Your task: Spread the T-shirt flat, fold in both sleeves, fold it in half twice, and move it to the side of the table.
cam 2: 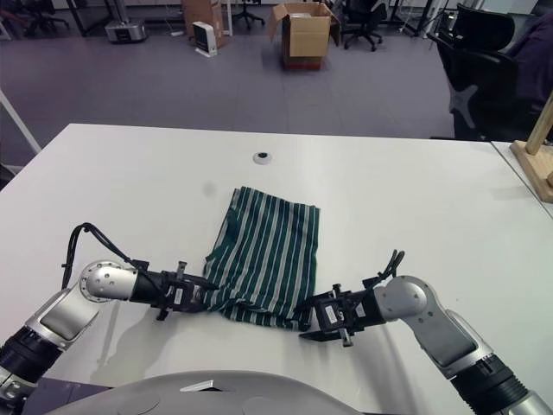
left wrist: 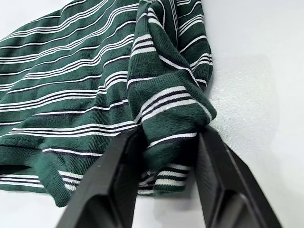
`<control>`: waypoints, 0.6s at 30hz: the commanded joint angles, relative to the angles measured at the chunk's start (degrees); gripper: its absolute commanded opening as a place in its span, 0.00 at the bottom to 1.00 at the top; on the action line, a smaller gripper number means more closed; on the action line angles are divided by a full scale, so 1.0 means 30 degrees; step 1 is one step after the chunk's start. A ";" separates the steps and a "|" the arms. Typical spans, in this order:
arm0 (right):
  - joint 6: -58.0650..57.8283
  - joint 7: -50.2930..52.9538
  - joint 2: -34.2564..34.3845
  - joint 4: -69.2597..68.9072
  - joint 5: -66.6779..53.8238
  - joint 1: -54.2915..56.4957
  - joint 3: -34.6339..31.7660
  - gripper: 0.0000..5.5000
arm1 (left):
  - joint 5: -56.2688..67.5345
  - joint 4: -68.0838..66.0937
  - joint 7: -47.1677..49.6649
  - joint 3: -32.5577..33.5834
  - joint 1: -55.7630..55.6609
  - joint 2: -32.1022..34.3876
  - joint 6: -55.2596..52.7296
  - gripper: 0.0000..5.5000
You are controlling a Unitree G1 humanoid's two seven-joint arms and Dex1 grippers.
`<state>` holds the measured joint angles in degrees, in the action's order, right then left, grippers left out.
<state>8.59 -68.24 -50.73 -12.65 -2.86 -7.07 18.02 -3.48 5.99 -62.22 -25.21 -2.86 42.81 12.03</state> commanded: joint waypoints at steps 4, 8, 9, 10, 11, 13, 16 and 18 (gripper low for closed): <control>-0.3014 0.0116 0.0670 0.1363 -0.0846 0.0182 0.0211 0.17 | -0.0527 -0.3039 -0.0696 -0.0730 0.0187 0.0307 -0.0607 0.07; -0.4915 -0.0696 0.0539 0.0794 -0.3003 0.0248 -0.0171 0.05 | 0.2138 -0.2080 -0.2066 -0.0451 0.0339 0.0501 -0.2642 0.02; -0.5594 -0.0993 0.0306 0.0353 -0.3758 0.0278 -0.0421 0.04 | 0.3531 -0.0870 -0.2625 -0.0176 0.0672 0.0831 -0.3823 0.02; -0.6568 -0.1576 -0.0226 -0.0321 -0.4853 0.0178 -0.0842 0.02 | 0.5168 0.0803 -0.3331 0.0184 0.1193 0.1600 -0.5309 0.02; -0.7459 -0.2198 -0.0831 -0.0929 -0.5809 0.0016 -0.1225 0.02 | 0.6584 0.2317 -0.3942 0.0564 0.1649 0.2411 -0.6654 0.02; -0.9198 -0.4117 -0.2597 -0.2178 -0.7970 -0.0599 -0.2197 0.02 | 0.9846 0.5461 -0.5398 0.1721 0.2452 0.4538 -0.9522 0.02; -1.1476 -0.6191 -0.3940 -0.2651 -1.0722 0.0337 -0.3358 0.02 | 1.3333 0.7386 -0.6281 0.3446 0.1216 0.5568 -1.2597 0.02; -1.2899 -0.6284 -0.2954 -0.1216 -1.1430 0.3255 -0.3160 0.02 | 1.3297 0.5708 -0.6009 0.3736 -0.0639 0.4831 -1.3280 0.02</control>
<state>-26.62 -86.82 -60.59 -19.87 -36.16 -5.14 9.11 36.57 26.99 -80.60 -15.70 0.32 57.93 -25.92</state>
